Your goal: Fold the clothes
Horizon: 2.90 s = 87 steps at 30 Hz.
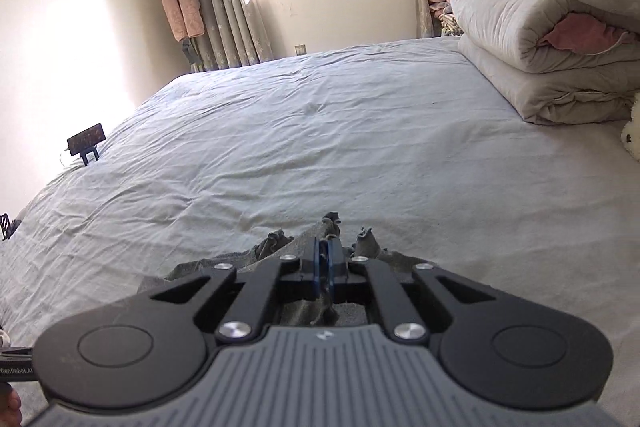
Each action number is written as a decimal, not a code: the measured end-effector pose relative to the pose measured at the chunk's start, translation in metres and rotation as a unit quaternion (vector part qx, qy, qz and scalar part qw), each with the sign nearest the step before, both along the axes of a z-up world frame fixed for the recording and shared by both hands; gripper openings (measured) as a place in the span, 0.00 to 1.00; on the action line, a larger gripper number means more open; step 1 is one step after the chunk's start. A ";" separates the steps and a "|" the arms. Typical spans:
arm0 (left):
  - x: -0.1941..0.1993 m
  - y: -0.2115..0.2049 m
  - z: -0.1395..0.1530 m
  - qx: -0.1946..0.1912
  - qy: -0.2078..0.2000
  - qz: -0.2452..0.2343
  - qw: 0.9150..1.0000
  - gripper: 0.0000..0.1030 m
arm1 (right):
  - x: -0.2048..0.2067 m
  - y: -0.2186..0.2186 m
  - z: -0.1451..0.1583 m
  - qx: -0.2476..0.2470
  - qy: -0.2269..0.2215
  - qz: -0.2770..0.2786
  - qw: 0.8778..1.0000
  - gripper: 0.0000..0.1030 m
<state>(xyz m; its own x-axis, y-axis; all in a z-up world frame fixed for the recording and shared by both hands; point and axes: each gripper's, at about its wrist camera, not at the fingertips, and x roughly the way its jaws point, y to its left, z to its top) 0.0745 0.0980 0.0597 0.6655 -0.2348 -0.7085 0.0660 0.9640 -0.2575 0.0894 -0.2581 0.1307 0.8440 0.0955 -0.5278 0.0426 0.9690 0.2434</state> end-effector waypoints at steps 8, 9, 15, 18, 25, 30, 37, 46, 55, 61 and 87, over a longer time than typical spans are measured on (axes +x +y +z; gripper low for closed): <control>0.008 -0.031 -0.017 0.090 -0.017 -0.031 0.995 0.68 | 0.010 -0.035 -0.047 0.011 0.078 -0.042 0.996 0.05; 0.010 -0.033 -0.019 0.099 -0.021 -0.029 0.994 0.68 | 0.008 -0.039 -0.048 0.019 0.076 -0.048 0.996 0.05; 0.021 -0.035 -0.027 0.109 -0.037 -0.028 0.993 0.46 | -0.002 -0.057 -0.052 0.050 0.072 -0.070 0.994 0.05; 0.022 -0.036 -0.028 0.106 -0.046 -0.028 0.993 0.38 | 0.003 -0.058 -0.061 0.040 0.095 -0.061 0.993 0.05; 0.019 -0.032 -0.028 0.087 -0.031 -0.012 0.996 0.26 | 0.003 -0.055 -0.077 0.060 0.109 -0.039 0.991 0.55; 0.019 -0.027 -0.024 0.092 -0.034 -0.003 0.995 0.12 | -0.008 -0.046 -0.087 0.030 0.106 -0.015 0.994 0.68; 0.010 -0.036 -0.012 0.071 -0.074 -0.050 0.993 0.22 | 0.004 -0.033 -0.088 -0.064 0.117 0.002 0.991 0.12; 0.012 -0.059 -0.025 0.153 -0.086 -0.089 0.981 0.07 | -0.029 -0.055 -0.042 0.086 0.122 0.010 0.989 0.07; 0.017 -0.034 -0.019 0.100 -0.051 -0.073 0.991 0.01 | -0.018 -0.053 -0.084 0.011 0.209 0.010 0.978 0.08; 0.020 -0.017 -0.005 0.037 -0.027 -0.097 0.994 0.01 | 0.010 0.016 -0.032 -0.138 0.101 0.080 0.982 0.71; 0.040 -0.015 -0.028 -0.019 -0.001 -0.035 0.999 0.05 | 0.144 0.166 -0.072 -0.055 0.082 0.190 0.977 0.00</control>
<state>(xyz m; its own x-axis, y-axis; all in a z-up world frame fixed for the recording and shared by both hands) 0.1140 0.0828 0.0321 0.6477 -0.3071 -0.6973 0.1334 0.9468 -0.2930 0.2335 -0.0921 0.0585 0.6618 0.3199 -0.6780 -0.2946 0.9426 0.1572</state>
